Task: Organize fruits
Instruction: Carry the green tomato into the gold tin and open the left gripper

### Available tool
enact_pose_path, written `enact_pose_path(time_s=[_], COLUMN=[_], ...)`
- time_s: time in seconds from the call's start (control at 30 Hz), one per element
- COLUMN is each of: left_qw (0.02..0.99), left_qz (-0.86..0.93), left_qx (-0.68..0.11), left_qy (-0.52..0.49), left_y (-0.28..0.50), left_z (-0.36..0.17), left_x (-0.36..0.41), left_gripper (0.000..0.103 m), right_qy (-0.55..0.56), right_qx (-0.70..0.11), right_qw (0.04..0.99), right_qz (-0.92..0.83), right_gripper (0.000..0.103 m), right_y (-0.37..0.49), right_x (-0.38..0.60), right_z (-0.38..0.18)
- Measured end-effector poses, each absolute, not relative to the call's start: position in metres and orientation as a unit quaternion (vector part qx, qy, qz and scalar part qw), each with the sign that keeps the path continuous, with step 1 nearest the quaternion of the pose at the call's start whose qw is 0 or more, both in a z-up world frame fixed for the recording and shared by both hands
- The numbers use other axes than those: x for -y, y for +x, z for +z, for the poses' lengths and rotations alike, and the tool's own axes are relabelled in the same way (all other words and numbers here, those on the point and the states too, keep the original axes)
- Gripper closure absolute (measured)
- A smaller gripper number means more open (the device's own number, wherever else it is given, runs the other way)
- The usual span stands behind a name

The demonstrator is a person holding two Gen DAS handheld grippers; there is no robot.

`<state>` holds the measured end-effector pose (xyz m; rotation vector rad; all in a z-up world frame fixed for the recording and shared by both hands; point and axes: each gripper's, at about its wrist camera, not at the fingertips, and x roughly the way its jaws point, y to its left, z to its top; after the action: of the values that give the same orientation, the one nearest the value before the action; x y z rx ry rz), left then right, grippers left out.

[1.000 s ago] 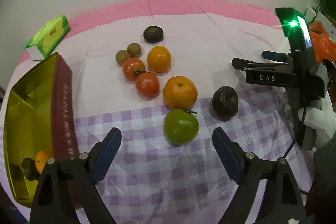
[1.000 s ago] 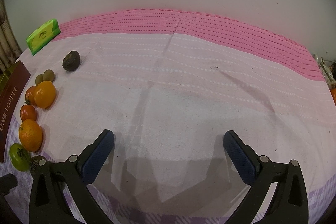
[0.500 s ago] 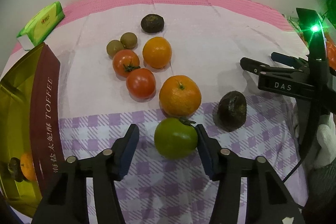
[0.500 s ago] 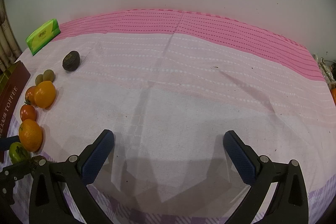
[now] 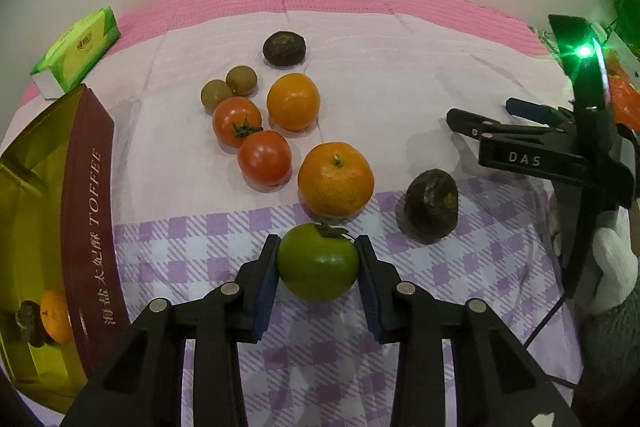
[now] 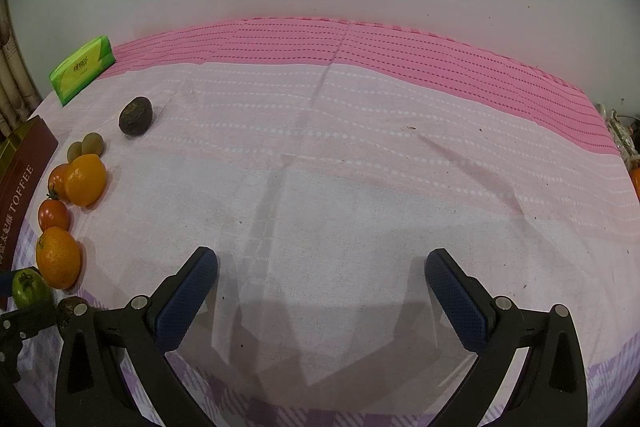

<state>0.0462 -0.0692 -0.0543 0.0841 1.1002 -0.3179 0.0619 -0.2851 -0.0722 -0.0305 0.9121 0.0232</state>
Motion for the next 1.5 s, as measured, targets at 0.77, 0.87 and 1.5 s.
enact_pose_path(time_s=[0.77, 0.87, 1.5], left_qw=[0.884, 0.886, 0.868], left_qz=[-0.056, -0.029, 0.067], left_qx=[-0.463, -0.463, -0.491], left_qy=[-0.017, -0.027, -0.028], left_y=[0.051, 0.053, 0.068], left_z=[0.010, 0.011, -0.022], left_x=[-0.027, -0.051, -0.138], left_gripper=[0.070, 0.070, 0.070], right_qy=[-0.015, -0.015, -0.016], right_qx=[-0.440, -0.440, -0.439], right_qw=[0.898, 0.898, 0.898], right_qz=[0.011, 0.011, 0.009], right_gripper=[0.000, 0.000, 0.000], right_y=[0.062, 0.062, 0.062], right_x=[0.285, 0.285, 0.285], right_z=[-0.072, -0.072, -0.072])
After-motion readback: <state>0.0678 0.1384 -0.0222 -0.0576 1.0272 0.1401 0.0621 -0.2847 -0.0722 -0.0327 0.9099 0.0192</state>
